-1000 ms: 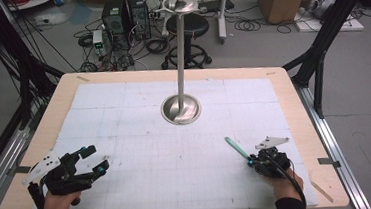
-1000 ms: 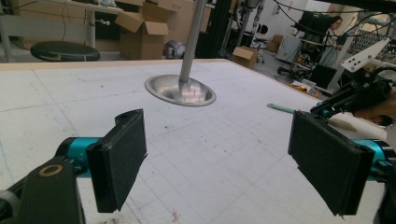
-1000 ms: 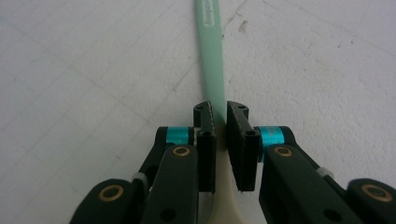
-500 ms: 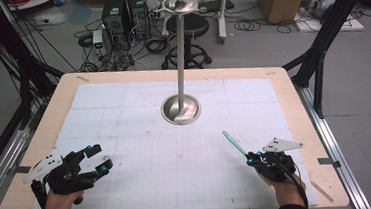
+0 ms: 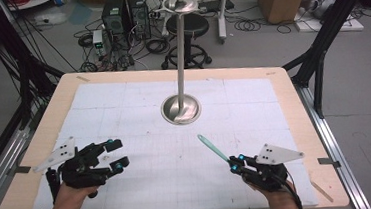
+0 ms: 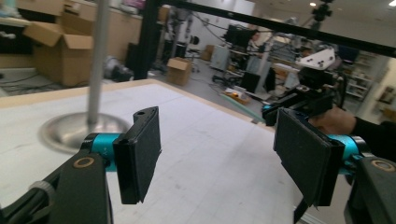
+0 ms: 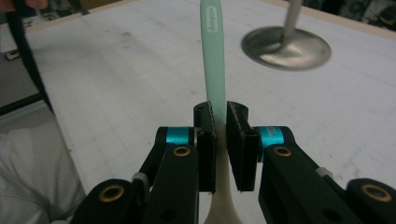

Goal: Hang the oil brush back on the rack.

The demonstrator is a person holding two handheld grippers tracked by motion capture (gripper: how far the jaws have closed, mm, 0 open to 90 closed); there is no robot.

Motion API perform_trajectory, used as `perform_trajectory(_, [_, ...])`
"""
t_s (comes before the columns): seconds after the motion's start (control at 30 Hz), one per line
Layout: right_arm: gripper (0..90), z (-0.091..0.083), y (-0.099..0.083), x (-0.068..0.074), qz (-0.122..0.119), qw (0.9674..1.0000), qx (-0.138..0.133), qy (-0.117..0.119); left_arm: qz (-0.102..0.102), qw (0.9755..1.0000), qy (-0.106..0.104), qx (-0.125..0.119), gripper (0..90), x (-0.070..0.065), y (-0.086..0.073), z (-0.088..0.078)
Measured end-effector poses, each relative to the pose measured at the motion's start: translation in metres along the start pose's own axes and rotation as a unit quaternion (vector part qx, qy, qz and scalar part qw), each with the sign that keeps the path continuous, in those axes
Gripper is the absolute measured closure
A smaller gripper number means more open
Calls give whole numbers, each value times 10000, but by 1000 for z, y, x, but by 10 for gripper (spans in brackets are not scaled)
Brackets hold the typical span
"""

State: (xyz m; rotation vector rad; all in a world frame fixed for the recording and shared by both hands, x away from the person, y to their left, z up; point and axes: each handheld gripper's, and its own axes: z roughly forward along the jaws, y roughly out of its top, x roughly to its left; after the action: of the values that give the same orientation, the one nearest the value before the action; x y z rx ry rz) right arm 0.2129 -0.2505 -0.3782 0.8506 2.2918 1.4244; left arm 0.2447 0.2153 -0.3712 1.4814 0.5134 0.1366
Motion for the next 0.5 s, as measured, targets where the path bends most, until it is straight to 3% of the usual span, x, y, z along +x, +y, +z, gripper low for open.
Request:
perform_trajectory(0.03, [827,2,2,2,-30,10000,15,67,87,9997,-243,-41,314,-5,5,8])
perform_trajectory(0.07, [827,5,5,3,-60,9999,9,118,120,9994,-305,-60,309,-7,7,11])
perform_trajectory(0.2, [827,11,11,8,-112,9994,-116,293,171,9991,-382,55,318,-11,11,20])
perform_trajectory(0.3, [827,15,22,16,-230,9971,-407,598,130,9988,-427,216,318,-12,12,29])
perform_trajectory(0.5, [826,25,39,28,-429,9924,-609,981,93,9974,-637,323,365,-17,11,40])
